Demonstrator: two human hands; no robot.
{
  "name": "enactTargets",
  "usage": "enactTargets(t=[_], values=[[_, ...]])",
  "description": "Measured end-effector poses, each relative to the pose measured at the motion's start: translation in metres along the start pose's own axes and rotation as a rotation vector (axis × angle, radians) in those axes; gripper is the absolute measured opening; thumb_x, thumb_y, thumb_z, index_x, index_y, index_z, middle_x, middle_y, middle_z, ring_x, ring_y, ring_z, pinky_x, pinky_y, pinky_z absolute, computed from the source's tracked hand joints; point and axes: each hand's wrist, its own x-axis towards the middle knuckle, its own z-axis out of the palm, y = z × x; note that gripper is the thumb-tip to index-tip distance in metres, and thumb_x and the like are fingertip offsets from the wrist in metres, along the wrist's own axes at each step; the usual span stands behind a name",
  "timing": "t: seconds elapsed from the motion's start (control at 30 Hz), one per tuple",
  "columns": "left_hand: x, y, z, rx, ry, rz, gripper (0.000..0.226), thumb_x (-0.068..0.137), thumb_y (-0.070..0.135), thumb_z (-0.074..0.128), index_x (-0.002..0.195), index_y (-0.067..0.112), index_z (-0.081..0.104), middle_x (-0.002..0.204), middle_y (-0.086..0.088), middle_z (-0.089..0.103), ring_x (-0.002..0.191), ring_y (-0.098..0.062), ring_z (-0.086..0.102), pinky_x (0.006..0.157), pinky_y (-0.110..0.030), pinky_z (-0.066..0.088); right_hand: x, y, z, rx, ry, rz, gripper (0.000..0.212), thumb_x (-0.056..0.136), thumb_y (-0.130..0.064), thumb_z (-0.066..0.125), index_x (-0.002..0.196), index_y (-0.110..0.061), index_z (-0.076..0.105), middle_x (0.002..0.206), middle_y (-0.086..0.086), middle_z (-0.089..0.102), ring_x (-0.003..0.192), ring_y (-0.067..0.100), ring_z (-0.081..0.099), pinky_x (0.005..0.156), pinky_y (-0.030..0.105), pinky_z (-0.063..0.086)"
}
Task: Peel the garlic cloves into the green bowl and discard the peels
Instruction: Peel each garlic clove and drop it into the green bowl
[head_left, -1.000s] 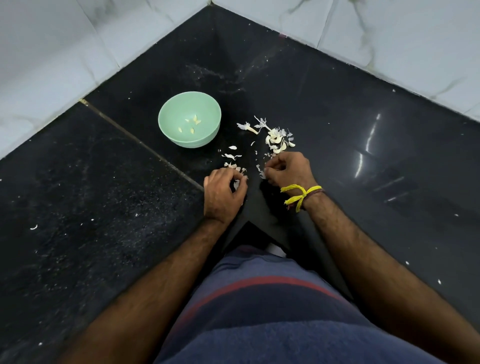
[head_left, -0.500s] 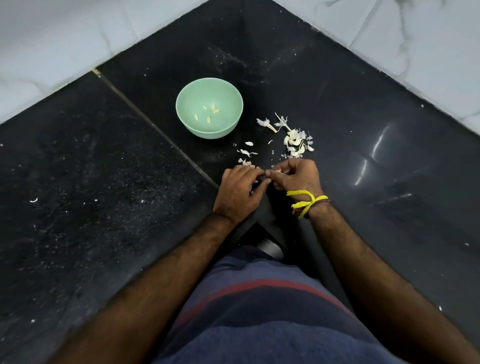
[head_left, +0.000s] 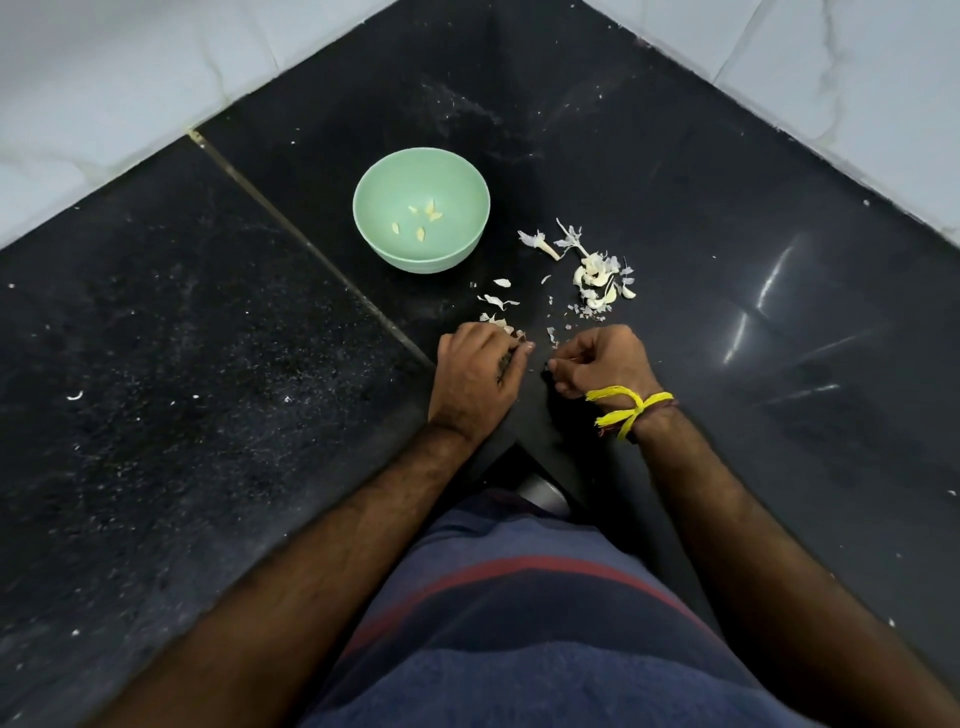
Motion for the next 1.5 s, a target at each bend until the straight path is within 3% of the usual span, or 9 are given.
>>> enactTargets(t=[0.2, 0.37, 0.67, 1.23, 1.37, 1.5], values=[[-0.001, -0.001, 0.001, 0.028, -0.038, 0.01, 0.016, 0.089, 0.02, 0.069, 0.105, 0.016, 0.071, 0.105, 0.001, 0.069, 0.101, -0.02, 0.057, 0.083, -0.036, 0.039, -0.001, -0.011, 0.004, -0.264, 0.01, -0.049, 0.01, 0.078, -0.013, 0.079, 0.073, -0.02, 0.073, 0.075, 0.001, 0.068, 0.08, 0.018, 0.066, 0.077, 0.027, 0.055], [-0.001, 0.0, 0.0, 0.032, -0.057, 0.009, 0.017, 0.09, 0.02, 0.067, 0.106, 0.015, 0.071, 0.106, 0.0, 0.069, 0.102, -0.02, 0.057, 0.083, -0.036, 0.039, -0.002, -0.012, 0.0, -0.247, 0.01, -0.018, 0.008, 0.079, -0.012, 0.078, 0.076, -0.018, 0.074, 0.077, 0.002, 0.067, 0.08, 0.015, 0.063, 0.073, 0.021, 0.047], [-0.001, -0.001, 0.0, 0.026, -0.081, -0.018, 0.016, 0.091, 0.02, 0.065, 0.106, 0.016, 0.071, 0.108, 0.0, 0.069, 0.104, -0.021, 0.059, 0.084, -0.037, 0.04, 0.003, -0.019, 0.009, -0.282, 0.042, 0.059, 0.018, 0.082, -0.01, 0.071, 0.068, -0.02, 0.065, 0.087, 0.008, 0.069, 0.082, 0.022, 0.066, 0.074, 0.026, 0.053], [0.0, -0.002, 0.002, -0.004, -0.081, -0.037, 0.016, 0.091, 0.017, 0.063, 0.105, 0.015, 0.07, 0.107, -0.001, 0.069, 0.102, -0.022, 0.059, 0.083, -0.035, 0.037, -0.003, -0.024, 0.022, -0.392, 0.091, 0.093, 0.004, 0.083, -0.008, 0.065, 0.084, -0.012, 0.064, 0.101, 0.015, 0.066, 0.096, 0.035, 0.062, 0.08, 0.035, 0.053], [0.0, -0.002, 0.001, -0.011, -0.076, -0.039, 0.015, 0.091, 0.015, 0.063, 0.104, 0.015, 0.07, 0.106, -0.001, 0.069, 0.101, -0.022, 0.058, 0.083, -0.033, 0.035, -0.006, -0.024, 0.029, -0.46, 0.119, 0.062, 0.017, 0.083, -0.008, 0.062, 0.1, -0.007, 0.065, 0.108, 0.016, 0.062, 0.099, 0.036, 0.061, 0.087, 0.042, 0.053], [0.001, -0.001, 0.001, 0.004, -0.087, -0.03, 0.016, 0.09, 0.014, 0.062, 0.104, 0.015, 0.07, 0.105, -0.001, 0.07, 0.1, -0.023, 0.058, 0.082, -0.036, 0.036, -0.012, -0.022, 0.037, -0.568, 0.171, -0.034, 0.016, 0.084, -0.008, 0.059, 0.1, -0.006, 0.061, 0.106, 0.017, 0.061, 0.098, 0.038, 0.06, 0.082, 0.04, 0.05]])
